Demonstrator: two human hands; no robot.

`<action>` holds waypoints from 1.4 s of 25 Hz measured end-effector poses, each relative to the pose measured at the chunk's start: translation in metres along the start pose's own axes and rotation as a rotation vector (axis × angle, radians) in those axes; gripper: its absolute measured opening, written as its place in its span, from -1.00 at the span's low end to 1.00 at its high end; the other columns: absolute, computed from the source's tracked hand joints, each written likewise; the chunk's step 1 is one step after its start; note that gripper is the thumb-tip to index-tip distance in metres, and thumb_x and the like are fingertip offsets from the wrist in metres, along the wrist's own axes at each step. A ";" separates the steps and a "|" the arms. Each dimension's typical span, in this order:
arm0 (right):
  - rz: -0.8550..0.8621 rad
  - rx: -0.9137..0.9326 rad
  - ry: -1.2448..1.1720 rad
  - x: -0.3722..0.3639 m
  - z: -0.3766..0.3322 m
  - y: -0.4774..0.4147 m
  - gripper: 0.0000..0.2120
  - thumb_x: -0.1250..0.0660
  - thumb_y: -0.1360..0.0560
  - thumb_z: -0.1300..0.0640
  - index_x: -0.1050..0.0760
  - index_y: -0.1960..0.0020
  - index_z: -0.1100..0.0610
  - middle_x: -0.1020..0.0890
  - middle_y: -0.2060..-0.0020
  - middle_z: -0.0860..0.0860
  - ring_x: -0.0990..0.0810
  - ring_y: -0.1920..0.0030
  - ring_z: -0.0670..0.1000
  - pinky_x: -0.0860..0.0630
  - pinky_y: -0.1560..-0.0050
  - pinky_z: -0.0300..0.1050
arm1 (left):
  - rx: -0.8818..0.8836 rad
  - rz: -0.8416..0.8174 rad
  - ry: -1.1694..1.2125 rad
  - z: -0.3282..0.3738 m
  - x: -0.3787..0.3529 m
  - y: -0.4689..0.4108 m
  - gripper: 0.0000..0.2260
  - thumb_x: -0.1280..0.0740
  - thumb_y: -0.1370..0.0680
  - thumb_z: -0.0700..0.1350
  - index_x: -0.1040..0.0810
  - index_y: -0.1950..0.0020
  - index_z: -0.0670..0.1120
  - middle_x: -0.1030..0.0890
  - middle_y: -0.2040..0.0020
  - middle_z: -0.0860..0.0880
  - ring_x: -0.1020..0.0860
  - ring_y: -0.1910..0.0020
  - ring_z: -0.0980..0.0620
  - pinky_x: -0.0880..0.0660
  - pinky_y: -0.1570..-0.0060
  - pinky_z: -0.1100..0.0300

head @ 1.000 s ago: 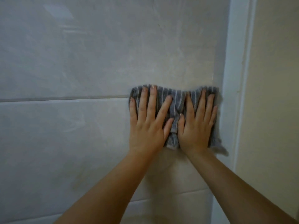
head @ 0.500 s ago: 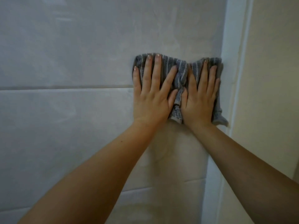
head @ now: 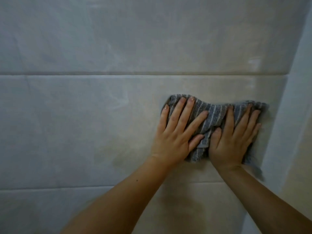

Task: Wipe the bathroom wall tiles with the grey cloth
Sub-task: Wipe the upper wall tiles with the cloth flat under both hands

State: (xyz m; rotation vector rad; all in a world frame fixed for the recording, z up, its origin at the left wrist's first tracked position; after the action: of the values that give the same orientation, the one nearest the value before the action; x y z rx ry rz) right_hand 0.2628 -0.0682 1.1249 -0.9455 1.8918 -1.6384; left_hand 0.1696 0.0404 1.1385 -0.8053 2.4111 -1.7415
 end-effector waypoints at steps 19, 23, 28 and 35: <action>-0.113 0.224 -0.077 -0.044 -0.292 0.083 -0.45 -0.02 -0.61 -0.03 -0.05 -0.57 0.08 -0.11 -0.51 0.22 -0.04 -0.51 0.31 0.04 -0.47 0.35 | 0.119 -0.030 -0.143 -0.262 0.066 0.165 -0.44 -0.16 -0.63 0.23 -0.17 -0.58 0.07 -0.10 -0.59 -0.18 -0.02 -0.60 -0.18 -0.01 -0.53 -0.23; -0.130 0.292 -0.084 -0.053 -0.335 0.115 -0.46 -0.03 -0.61 -0.04 -0.08 -0.56 0.04 -0.16 -0.50 0.19 -0.04 -0.51 0.26 0.07 -0.49 0.32 | 0.154 -0.036 -0.142 -0.292 0.068 0.211 -0.43 -0.10 -0.65 0.23 -0.07 -0.62 0.09 -0.02 -0.61 -0.17 0.04 -0.61 -0.17 0.03 -0.53 -0.23; -0.161 0.463 -0.110 -0.058 -0.347 0.156 -0.52 -0.10 -0.60 -0.07 -0.21 -0.50 -0.02 -0.25 -0.47 0.08 -0.12 -0.50 0.17 0.03 -0.50 0.22 | 0.182 -0.070 -0.125 -0.283 0.059 0.261 -0.43 -0.07 -0.66 0.21 -0.06 -0.62 0.03 0.11 -0.63 -0.18 0.07 -0.60 -0.23 0.09 -0.53 -0.27; -0.135 0.467 -0.056 -0.046 -0.245 0.150 -0.57 -0.12 -0.59 -0.09 -0.30 -0.44 -0.08 -0.25 -0.46 0.05 -0.14 -0.48 0.16 0.03 -0.51 0.17 | 0.143 -0.030 -0.085 -0.192 0.029 0.235 -0.42 -0.12 -0.65 0.22 -0.10 -0.60 0.04 0.08 -0.63 -0.18 0.05 -0.60 -0.22 0.09 -0.53 -0.26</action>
State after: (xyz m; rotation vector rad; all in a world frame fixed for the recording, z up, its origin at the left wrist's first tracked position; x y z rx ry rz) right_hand 0.0848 0.1361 1.0184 -0.9175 1.3400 -1.9897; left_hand -0.0091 0.2476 1.0035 -0.8829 2.2032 -1.8256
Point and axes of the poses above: each hand's wrist, its own y-axis away from the middle knuckle, its own x-axis out of the back of the hand, z = x × y, the point moved 9 cm from there along -y, towards the middle knuckle
